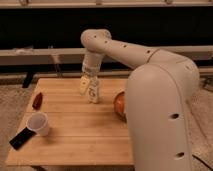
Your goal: Knock the bottle over
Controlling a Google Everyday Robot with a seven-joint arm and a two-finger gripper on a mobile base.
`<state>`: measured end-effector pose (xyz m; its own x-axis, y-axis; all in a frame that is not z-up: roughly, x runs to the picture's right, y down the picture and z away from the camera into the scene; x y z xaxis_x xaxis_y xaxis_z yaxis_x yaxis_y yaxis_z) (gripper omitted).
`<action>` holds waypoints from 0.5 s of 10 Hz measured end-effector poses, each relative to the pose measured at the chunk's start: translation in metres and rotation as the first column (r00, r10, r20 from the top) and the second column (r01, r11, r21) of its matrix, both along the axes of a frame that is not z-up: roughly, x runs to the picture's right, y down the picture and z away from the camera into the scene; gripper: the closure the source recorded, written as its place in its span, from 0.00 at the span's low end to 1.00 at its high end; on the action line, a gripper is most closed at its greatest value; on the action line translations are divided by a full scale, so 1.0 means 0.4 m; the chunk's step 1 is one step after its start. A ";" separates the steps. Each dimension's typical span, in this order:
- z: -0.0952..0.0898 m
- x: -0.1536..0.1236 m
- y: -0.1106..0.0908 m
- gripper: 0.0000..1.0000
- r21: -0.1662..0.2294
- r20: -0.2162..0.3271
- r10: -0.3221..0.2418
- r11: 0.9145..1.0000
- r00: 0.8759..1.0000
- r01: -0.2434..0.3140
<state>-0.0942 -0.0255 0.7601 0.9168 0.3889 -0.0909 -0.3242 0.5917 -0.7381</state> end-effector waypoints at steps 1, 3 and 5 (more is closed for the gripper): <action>0.010 0.005 -0.004 0.20 0.007 -0.009 -0.006 1.000 1.000 0.006; 0.044 0.014 -0.012 0.20 0.022 -0.031 -0.022 1.000 0.999 0.023; 0.068 0.019 -0.017 0.20 0.029 -0.044 -0.029 0.999 0.999 0.030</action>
<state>-0.0867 -0.0324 0.7872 0.9232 0.3651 -0.1202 -0.3381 0.6226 -0.7058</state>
